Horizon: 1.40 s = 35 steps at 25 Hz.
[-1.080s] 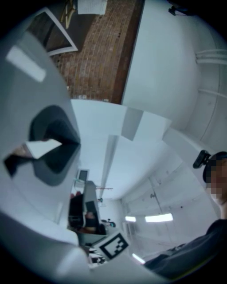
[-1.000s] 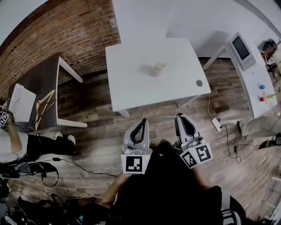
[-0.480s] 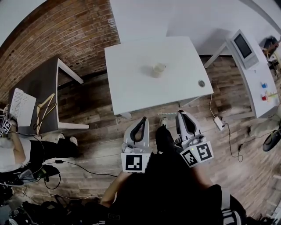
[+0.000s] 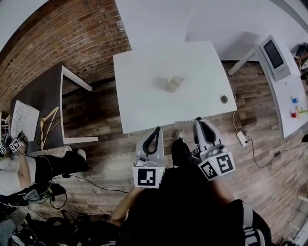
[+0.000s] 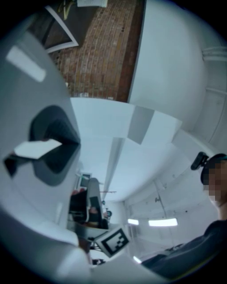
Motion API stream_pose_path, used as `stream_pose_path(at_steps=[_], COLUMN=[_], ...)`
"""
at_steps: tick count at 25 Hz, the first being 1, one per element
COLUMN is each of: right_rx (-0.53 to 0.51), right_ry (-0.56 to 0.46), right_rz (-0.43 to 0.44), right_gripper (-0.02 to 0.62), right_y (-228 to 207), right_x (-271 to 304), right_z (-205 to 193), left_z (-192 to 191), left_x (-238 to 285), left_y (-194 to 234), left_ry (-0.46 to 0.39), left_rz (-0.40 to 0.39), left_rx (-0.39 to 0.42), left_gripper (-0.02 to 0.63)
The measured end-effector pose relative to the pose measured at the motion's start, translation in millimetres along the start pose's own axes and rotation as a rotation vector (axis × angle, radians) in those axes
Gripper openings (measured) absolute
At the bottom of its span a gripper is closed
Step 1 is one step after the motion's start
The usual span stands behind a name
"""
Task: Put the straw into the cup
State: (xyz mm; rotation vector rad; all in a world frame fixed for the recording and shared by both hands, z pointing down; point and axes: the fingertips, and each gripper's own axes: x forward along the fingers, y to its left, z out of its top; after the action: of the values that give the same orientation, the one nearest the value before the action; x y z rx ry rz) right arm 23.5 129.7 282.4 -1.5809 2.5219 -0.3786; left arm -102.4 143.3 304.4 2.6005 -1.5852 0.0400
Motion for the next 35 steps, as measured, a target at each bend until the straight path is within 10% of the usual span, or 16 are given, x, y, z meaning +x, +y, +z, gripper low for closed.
stream_pose_path(at_steps=[35], right_rx=[0.073], right_ry=[0.083], right_rz=[0.141], right_gripper=[0.023], right_y=[-166], right_x=[116], right_z=[31], left_z=[3], left_x=[183], left_y=[-20], left_ry=[0.080], left_rz=[0.167], left_rx=[0.002], left_gripper=[0.003])
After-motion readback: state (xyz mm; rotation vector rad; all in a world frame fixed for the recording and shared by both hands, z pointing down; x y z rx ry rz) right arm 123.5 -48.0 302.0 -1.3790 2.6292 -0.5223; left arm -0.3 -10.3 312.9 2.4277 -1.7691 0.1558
